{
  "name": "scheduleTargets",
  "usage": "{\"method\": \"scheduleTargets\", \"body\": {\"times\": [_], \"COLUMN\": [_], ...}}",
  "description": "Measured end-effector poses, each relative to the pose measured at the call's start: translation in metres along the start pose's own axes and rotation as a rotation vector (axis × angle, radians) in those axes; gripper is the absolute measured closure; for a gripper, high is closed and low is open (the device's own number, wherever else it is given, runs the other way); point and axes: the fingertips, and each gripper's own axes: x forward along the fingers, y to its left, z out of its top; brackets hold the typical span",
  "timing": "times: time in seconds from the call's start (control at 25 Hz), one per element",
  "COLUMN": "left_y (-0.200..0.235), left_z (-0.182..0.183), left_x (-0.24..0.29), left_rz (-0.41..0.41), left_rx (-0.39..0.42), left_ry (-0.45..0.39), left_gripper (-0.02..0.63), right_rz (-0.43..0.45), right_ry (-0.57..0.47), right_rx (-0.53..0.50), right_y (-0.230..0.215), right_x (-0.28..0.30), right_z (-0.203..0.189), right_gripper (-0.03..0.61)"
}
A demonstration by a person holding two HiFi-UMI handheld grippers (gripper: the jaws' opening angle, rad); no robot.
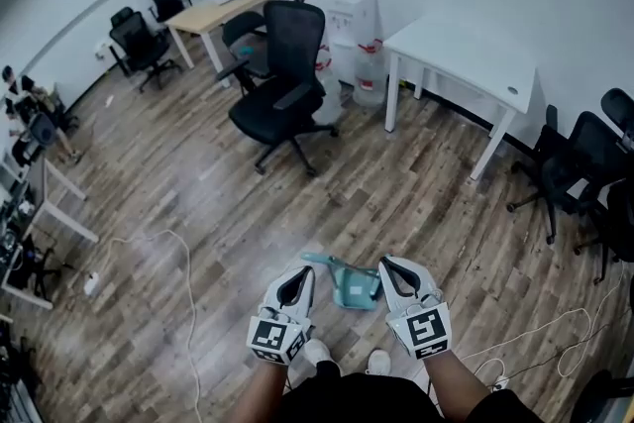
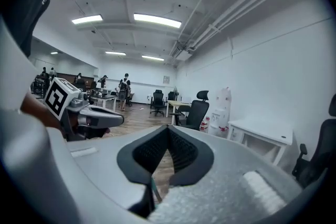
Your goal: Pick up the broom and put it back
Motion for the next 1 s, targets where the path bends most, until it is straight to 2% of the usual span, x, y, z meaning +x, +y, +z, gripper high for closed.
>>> {"method": "scheduleTargets", "body": {"times": [0.12, 0.28, 0.76, 1.0], "left_y": [-0.007, -0.009, -0.013, -0.013], "left_z": [0.017, 0.028, 0.034, 0.038], "left_x": [0.001, 0.005, 0.014, 0.027], "left_rz": [-0.012, -0.017, -0.028, -0.035], "left_rx": [0.024, 0.038, 0.054, 0.063], "left_ry": [-0.033, -0.055, -0.064, -0.07], "left_gripper": [0.596, 0.596, 0.595, 0.595], "right_rz": [-0.03, -0.057, -0.072, -0.089], "right_ry": [-0.053, -0.096, -0.114, -0.122], "right_rx": [-0.051, -0.063, -0.031, -0.046], "right_y": [-0.005, -0.013, -0.023, -0.035], "right_x": [-0.008, -0.009, 0.0, 0.006], "right_z": [0.022, 0.035, 0.033, 0.035], "right_gripper": [0.577, 0.577, 0.577, 0.577]}}
